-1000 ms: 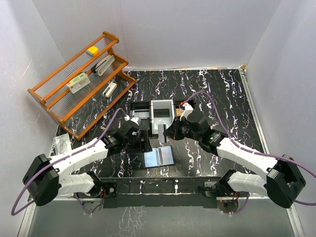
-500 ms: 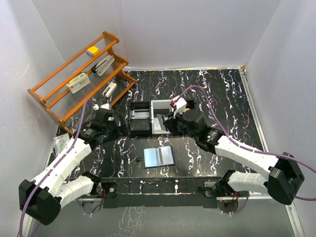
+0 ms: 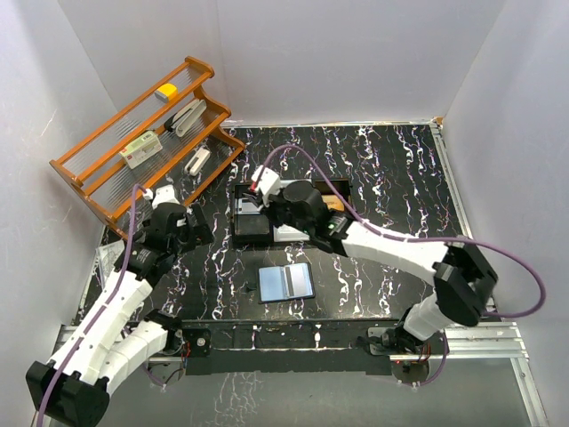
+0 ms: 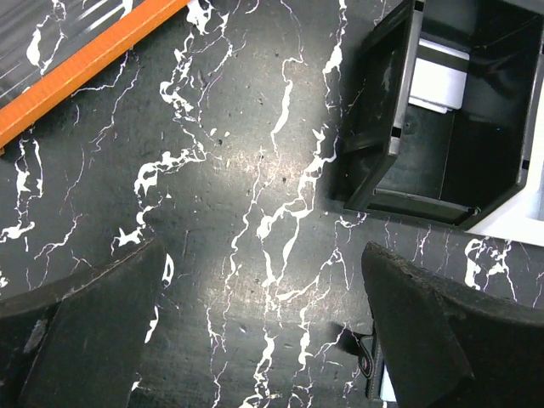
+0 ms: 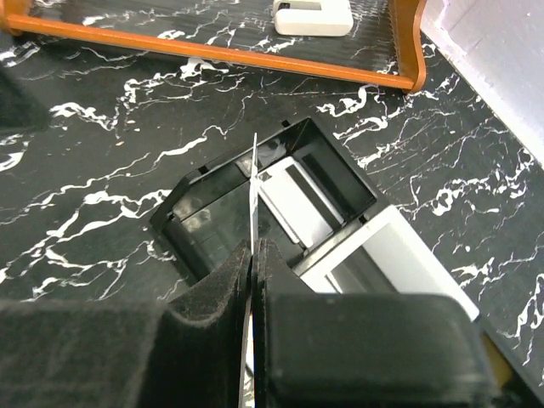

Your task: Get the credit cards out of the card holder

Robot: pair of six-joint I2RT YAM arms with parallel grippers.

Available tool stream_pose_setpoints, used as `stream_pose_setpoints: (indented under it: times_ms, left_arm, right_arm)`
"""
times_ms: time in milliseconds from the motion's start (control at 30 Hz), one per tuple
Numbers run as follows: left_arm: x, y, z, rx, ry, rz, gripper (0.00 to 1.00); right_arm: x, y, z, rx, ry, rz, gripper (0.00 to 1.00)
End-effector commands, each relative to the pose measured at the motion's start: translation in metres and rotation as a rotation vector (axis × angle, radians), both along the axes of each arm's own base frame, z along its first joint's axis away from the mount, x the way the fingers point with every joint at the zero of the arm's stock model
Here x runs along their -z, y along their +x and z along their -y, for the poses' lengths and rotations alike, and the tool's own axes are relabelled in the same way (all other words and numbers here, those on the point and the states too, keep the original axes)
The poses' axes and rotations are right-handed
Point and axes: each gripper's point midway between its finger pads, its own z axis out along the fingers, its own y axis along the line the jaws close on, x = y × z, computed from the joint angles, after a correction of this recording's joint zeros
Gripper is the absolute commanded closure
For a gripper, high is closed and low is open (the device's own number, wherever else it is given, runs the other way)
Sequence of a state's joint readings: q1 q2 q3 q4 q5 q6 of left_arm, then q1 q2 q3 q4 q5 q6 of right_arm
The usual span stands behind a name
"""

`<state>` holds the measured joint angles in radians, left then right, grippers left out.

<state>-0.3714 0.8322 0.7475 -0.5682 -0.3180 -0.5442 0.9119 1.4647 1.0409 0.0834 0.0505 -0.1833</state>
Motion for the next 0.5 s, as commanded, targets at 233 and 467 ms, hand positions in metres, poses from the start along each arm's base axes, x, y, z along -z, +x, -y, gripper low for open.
stream_pose_setpoints:
  times_ms: [233, 467]
  left_arm:
    - [0.008, 0.009, 0.008, 0.113, 0.051, -0.012, 0.01]
    - [-0.003, 0.006, 0.003, 0.130, 0.072, 0.028, 0.01]
  right_arm:
    - [0.012, 0.061, -0.032, 0.048, -0.222, 0.124, 1.00]
    - [0.046, 0.075, -0.046, 0.015, -0.327, 0.146, 1.00]
